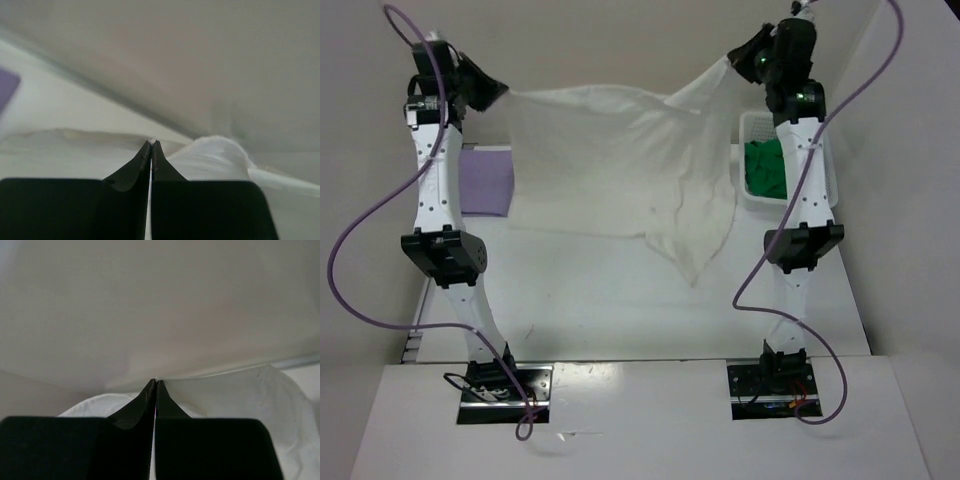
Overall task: Fold and stack the t-shirts
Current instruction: Flatten out the tshirt
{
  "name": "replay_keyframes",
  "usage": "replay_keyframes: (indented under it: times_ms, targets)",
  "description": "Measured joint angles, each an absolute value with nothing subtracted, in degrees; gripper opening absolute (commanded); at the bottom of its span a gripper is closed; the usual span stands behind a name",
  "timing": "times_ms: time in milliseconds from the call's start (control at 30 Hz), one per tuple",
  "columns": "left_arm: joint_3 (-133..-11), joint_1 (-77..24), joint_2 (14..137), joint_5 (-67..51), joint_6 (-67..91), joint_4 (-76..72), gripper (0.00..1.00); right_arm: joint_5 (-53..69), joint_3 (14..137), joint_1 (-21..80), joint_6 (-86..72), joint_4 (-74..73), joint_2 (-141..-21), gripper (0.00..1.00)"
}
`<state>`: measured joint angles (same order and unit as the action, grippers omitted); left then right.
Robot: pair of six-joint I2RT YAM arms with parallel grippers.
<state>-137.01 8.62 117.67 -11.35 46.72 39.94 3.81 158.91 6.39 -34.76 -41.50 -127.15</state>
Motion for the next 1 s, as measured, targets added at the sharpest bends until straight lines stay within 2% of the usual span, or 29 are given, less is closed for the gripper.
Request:
replay_keyframes:
  times_ms: [100, 167, 333, 400, 500, 633, 767, 900, 1000]
  targets:
    - [-151.5, 10.1, 118.8, -13.0, 47.3, 40.2, 0.00, 6.4, 160.3, 3.9, -37.5, -36.6, -122.3, 0.00]
    - [-155.7, 11.7, 117.7, -14.4, 48.3, 38.9, 0.00, 8.1, 160.9, 1.7, -38.9, -33.7, -118.5, 0.00]
    - [-156.7, 14.7, 115.8, -15.3, 48.6, 37.8, 0.00, 10.1, 159.1, -1.0, -39.5, -31.3, -110.0, 0.00]
    - [-154.6, 15.0, 115.8, -15.3, 48.2, 38.1, 0.00, 10.8, 154.3, -0.9, -38.8, -31.0, -106.6, 0.00]
    - [-143.0, 14.7, 113.3, -14.2, 46.8, 36.9, 0.00, 10.8, 132.4, -0.5, -36.4, -27.8, -96.5, 0.00]
    - [-110.6, 14.3, 102.6, -13.3, 46.2, 29.8, 0.00, 9.3, 100.4, -0.5, -33.7, -25.8, -85.4, 0.00]
    - [-87.7, 15.1, 95.3, -12.9, 44.8, 28.4, 0.00, 9.0, 72.9, -0.4, -31.9, -26.6, -78.4, 0.00]
    - [-69.3, 16.0, 86.4, -10.5, 43.1, 28.1, 0.00, 9.3, 56.9, 0.7, -32.0, -29.8, -73.3, 0.00]
    - [-59.5, 16.9, 79.2, -9.5, 41.9, 28.9, 0.00, 11.1, 50.1, 1.0, -32.9, -32.6, -66.9, 0.00]
